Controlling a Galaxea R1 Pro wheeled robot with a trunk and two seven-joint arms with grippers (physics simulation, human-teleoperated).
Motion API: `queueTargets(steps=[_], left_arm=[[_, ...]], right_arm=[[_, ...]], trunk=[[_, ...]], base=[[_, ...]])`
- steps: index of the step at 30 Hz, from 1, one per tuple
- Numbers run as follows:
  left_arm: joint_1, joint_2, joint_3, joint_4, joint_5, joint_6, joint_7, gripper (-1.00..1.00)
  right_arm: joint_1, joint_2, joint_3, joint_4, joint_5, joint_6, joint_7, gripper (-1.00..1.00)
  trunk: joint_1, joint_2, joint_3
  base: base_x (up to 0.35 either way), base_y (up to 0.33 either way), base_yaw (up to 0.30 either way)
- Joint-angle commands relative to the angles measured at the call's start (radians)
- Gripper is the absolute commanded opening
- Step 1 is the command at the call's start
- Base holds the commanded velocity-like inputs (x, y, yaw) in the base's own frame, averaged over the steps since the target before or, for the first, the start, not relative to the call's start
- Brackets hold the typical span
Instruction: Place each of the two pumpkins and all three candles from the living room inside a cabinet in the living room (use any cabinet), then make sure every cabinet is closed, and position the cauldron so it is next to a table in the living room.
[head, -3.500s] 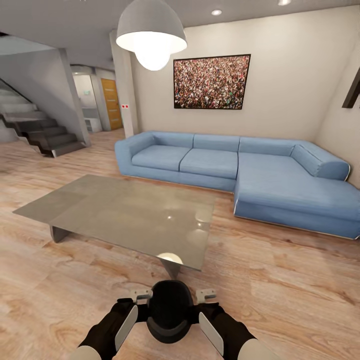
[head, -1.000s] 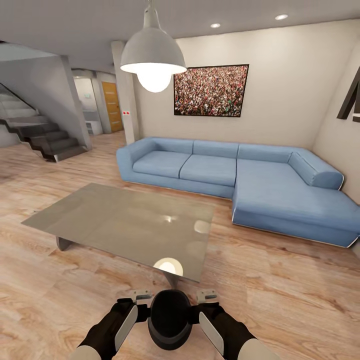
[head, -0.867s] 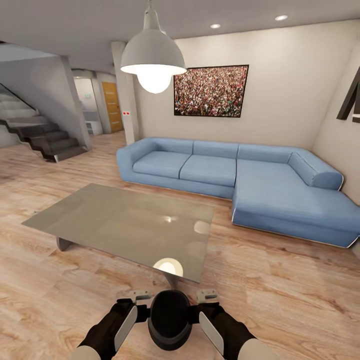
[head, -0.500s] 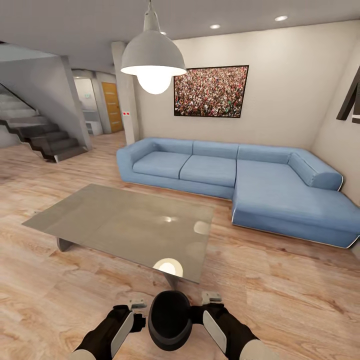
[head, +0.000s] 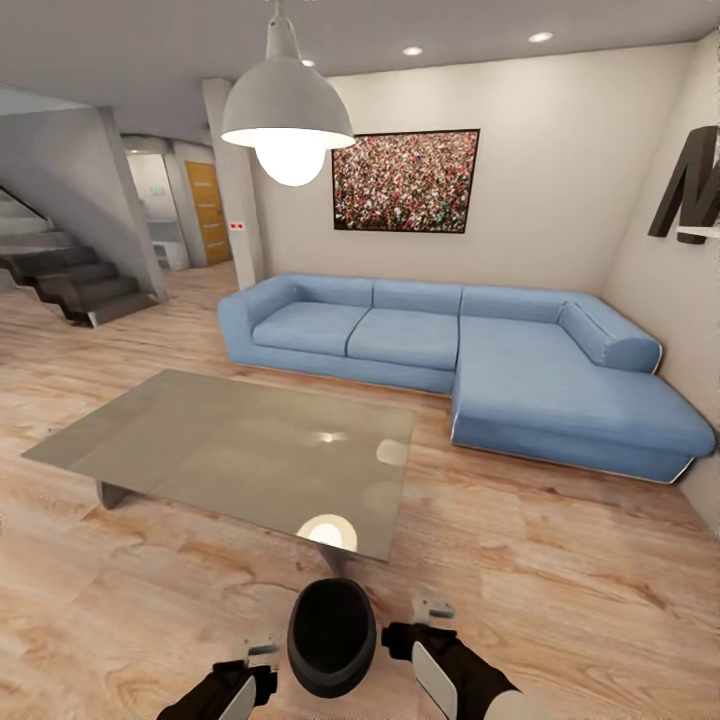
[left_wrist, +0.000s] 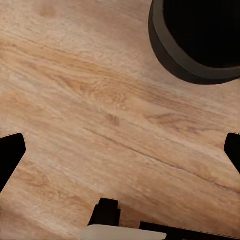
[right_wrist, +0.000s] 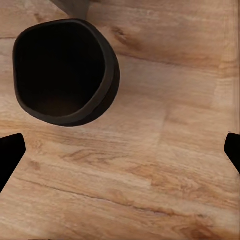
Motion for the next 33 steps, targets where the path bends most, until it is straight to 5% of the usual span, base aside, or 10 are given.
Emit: queueTargets(steps=[1,20,33], left_arm=[[0.000,0.001,-0.009,0.006,0.010,-0.004,0.008,1.00],[0.003,0.000,-0.009,0.070,0.011,-0.078,0.004,1.00],[0.003,0.002,-0.009,0.083,0.010,-0.080,0.004,1.00]], right_arm=[[0.000,0.000,0.005,0.003,-0.004,-0.001,-0.006,1.00],[0.000,0.000,0.006,0.018,-0.002,-0.020,-0.005,1.00],[0.000,0.000,0.006,0.037,-0.002,-0.039,-0.005,1.00]], trunk=[[0.000,-0.001,-0.001],[0.000,-0.001,-0.011],[0.000,-0.001,-0.015]], base=[[-0.214,0.000,-0.004],[-0.076,-0.012,-0.055],[-0.044,-0.004,-0.201]])
